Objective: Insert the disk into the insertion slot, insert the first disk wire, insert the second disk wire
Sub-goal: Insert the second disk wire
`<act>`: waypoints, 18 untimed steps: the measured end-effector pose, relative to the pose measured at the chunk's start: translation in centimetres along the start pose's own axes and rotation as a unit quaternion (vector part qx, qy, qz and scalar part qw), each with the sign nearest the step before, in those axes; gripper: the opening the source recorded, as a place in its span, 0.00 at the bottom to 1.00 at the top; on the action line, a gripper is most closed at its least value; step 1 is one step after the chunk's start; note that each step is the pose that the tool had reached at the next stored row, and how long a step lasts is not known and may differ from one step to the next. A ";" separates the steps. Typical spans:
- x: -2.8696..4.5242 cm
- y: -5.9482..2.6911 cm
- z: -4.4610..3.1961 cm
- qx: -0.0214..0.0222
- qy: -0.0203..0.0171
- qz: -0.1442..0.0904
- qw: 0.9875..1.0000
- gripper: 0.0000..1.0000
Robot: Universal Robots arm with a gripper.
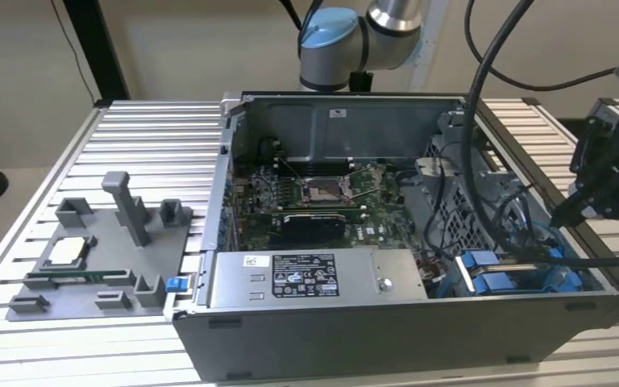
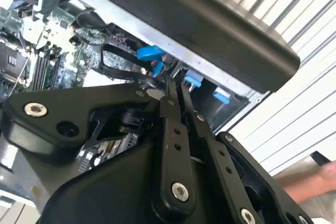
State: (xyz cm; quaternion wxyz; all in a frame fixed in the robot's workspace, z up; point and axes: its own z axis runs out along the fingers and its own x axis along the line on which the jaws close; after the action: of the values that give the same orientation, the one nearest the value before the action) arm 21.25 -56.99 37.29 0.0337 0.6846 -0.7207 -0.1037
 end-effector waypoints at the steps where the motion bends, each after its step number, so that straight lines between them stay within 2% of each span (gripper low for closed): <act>1: 0.00 0.30 -0.14 0.000 -0.001 0.000 1.000 0.00; 5: 0.05 1.87 -0.27 0.000 -0.003 0.000 1.000 0.00; 12: 0.23 4.98 0.27 0.001 -0.003 -0.001 1.000 0.00; 13: 0.27 5.38 0.35 0.004 -0.003 -0.001 1.000 0.00; 14: 0.29 5.70 0.44 0.009 -0.004 -0.001 1.000 0.00; 18: 0.40 6.41 0.64 0.041 -0.005 -0.005 0.999 0.00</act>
State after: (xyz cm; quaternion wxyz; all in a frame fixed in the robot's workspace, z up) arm 14.82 -57.06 37.88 0.0016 0.6885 -0.7211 -0.0777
